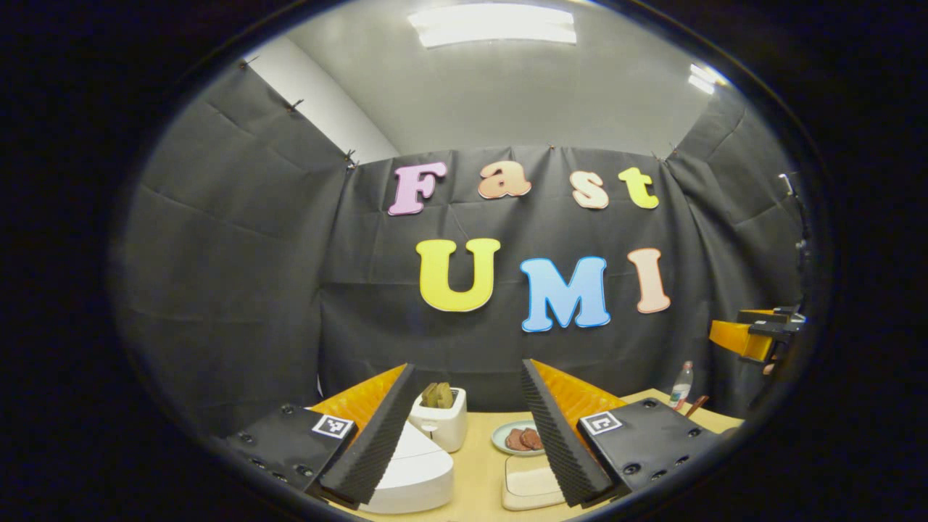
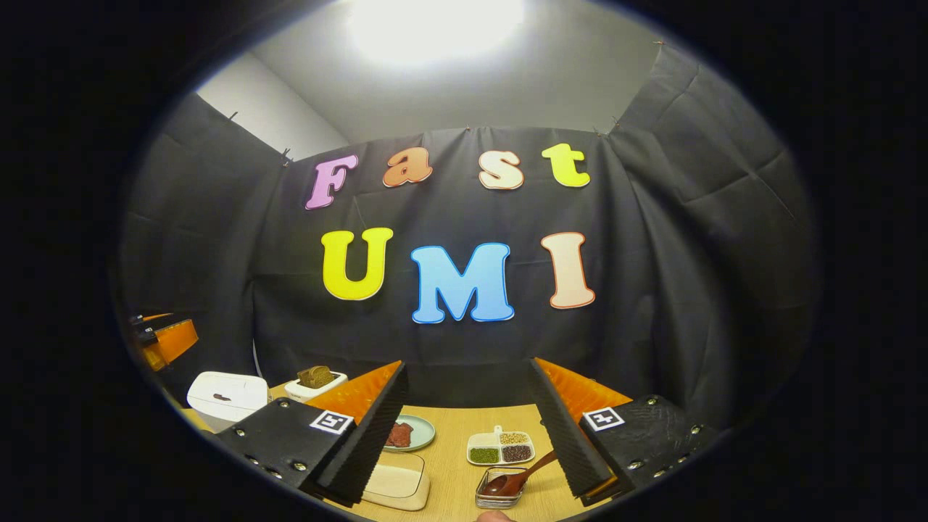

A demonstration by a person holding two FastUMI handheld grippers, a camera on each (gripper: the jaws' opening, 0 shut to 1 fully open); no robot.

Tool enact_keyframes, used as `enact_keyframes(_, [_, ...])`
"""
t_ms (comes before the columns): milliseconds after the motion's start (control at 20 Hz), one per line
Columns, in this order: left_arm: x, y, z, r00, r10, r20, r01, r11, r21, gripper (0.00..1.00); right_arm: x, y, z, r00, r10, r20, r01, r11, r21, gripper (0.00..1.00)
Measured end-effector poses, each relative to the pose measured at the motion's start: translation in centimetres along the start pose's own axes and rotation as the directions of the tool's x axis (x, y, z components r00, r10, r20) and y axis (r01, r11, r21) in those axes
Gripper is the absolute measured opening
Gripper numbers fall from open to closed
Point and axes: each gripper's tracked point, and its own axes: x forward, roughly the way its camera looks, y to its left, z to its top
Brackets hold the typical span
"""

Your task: Close the left gripper, press the button to open the rice cooker; take a wooden spoon from the chopstick holder with the right hand, scoop a spoonful of rice and pour it into the rice cooker, then put the wooden spoon back into the chopstick holder.

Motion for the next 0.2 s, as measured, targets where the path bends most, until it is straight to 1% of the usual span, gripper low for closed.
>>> enact_keyframes(200, [0.14, 0.36, 0.22, 1.000, -0.003, -0.001, 0.003, 1.000, 0.004, 0.95, 0.00, 0.22, 0.21, 1.000, -0.004, 0.008, 0.004, 1.000, 0.003, 0.99])
